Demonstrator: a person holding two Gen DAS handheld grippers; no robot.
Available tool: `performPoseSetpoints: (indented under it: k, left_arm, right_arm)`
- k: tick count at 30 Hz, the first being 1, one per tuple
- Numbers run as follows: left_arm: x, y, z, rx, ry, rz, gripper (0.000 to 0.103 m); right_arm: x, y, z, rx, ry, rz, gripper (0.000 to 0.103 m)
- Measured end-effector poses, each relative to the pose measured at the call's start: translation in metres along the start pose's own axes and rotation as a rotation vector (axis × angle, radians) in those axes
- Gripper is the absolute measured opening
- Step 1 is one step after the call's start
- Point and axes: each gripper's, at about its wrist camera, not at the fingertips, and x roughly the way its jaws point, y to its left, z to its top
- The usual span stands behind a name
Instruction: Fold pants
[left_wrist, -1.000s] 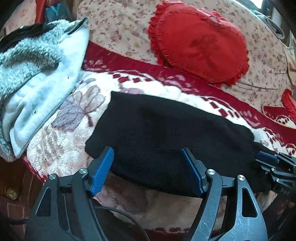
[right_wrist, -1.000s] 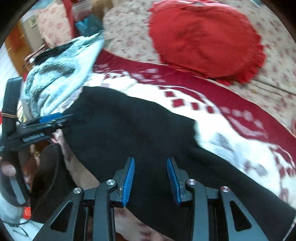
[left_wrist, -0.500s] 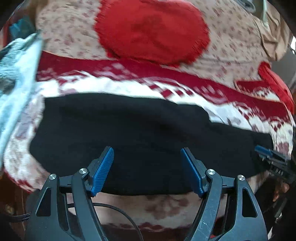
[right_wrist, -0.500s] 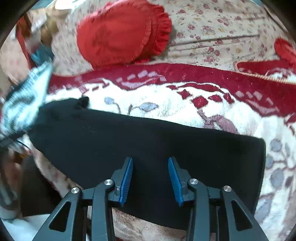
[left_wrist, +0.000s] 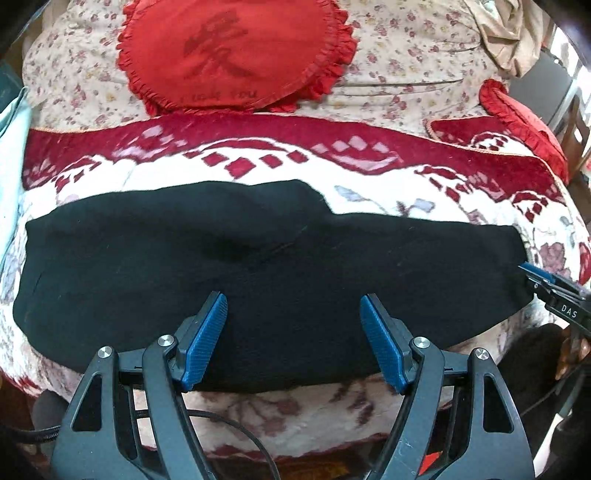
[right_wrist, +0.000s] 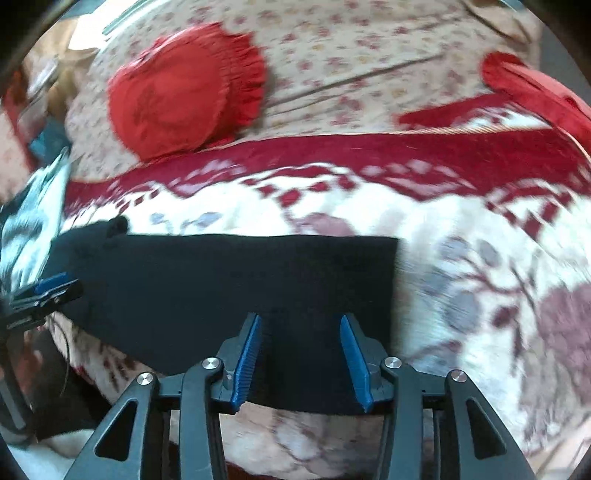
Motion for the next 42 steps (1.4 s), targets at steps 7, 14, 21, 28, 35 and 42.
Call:
performPoseSetpoints:
  k: [7,14,21,28,35,42]
  left_arm:
    - [0.010,-0.026,0.013,-0.009,0.031,-0.079,0.075]
    - [0.016,-0.084,0.030,0.102,0.027,-0.127,0.075]
    - [0.038,-0.159,0.064,0.254,0.065,-0.257,0.075]
    - [0.080,-0.228,0.082,0.382,0.174,-0.316,0.075]
    - [0.107,-0.268,0.080,0.476,0.243,-0.325,0.075]
    - [0.107,-0.285,0.061,0.631,0.189,-0.306,0.029]
  right_arm:
    - [0.003,-0.045,-0.006,0.186,0.010,0.021,0.061]
    - [0.010,-0.048,-0.005,0.185,0.005,0.086,0.061]
    - [0.011,-0.040,-0.018,0.183,0.021,0.177,0.061]
    - [0.014,-0.043,-0.033,0.222,-0.006,0.228,0.062]
    - [0.012,-0.054,-0.042,0.304,-0.051,0.298,0.062]
    - [0.011,-0.048,-0.039,0.276,-0.089,0.313,0.024]
